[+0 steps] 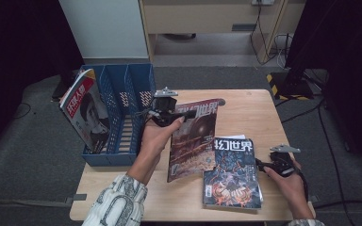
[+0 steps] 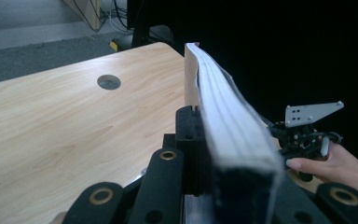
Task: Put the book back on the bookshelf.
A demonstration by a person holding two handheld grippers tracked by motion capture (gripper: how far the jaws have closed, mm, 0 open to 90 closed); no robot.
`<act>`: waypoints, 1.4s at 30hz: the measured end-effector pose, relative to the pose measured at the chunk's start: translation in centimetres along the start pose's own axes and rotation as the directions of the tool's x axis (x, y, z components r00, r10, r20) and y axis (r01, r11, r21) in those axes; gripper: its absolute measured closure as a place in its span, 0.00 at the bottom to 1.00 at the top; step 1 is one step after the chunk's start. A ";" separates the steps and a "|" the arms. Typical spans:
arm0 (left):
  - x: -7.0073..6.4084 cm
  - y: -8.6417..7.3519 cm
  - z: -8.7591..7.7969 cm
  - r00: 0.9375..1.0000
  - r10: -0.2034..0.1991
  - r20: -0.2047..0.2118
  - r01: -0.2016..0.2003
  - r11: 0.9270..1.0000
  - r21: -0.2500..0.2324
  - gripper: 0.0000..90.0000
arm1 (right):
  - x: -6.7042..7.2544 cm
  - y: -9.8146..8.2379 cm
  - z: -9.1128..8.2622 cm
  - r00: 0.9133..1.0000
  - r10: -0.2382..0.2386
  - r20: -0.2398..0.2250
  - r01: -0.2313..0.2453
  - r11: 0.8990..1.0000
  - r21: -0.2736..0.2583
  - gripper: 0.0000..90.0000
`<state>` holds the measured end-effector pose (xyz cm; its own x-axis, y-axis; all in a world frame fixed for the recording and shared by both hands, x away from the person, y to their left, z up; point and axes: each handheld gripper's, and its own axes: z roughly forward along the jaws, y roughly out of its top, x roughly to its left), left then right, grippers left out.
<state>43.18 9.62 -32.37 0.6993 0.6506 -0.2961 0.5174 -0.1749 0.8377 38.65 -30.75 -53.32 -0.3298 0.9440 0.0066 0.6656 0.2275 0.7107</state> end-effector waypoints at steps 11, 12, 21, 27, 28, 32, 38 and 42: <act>-0.5 1.8 -1.6 1.000 0.018 -0.016 -0.018 0.999 -0.032 0.93 | 0.0 -0.5 0.1 1.000 0.011 0.007 -0.010 0.999 -0.044 0.26; -0.5 1.9 -1.7 1.000 0.017 -0.019 -0.017 0.999 -0.036 0.93 | 0.0 -0.5 0.1 1.000 0.012 0.008 -0.011 0.999 -0.044 0.26; 0.1 2.4 -2.1 1.000 -0.011 -0.023 0.010 0.998 -0.055 0.93 | 0.0 -0.5 0.1 1.000 0.012 0.008 -0.012 0.999 -0.044 0.26; 0.2 2.7 -2.4 0.999 -0.021 -0.038 0.018 0.997 -0.070 0.93 | 0.0 -0.5 0.1 1.000 0.014 0.008 -0.013 0.999 -0.044 0.26; 0.2 2.7 -2.6 0.999 -0.025 -0.041 0.021 0.997 -0.076 0.93 | 0.0 -0.5 0.1 1.000 0.012 0.008 -0.012 0.999 -0.044 0.26; 0.3 3.0 -3.1 0.998 -0.036 -0.059 0.031 0.995 -0.091 0.93 | 0.0 -0.5 0.1 1.000 0.013 0.008 -0.013 0.999 -0.044 0.26; 0.4 3.1 -3.8 0.997 -0.027 -0.071 0.020 0.995 -0.098 0.93 | 0.0 -0.5 0.1 1.000 0.013 0.009 -0.013 0.999 -0.044 0.26; 0.5 3.2 -4.5 0.996 -0.023 -0.081 0.014 0.994 -0.112 0.93 | 0.0 -0.5 0.1 1.000 0.011 0.009 -0.011 0.999 -0.045 0.26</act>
<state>42.98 12.66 -27.77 0.6452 0.7119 -0.2772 0.4682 -0.0817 0.8798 38.38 -30.80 -53.75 -0.3163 0.9486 0.0079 0.6382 0.2066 0.7416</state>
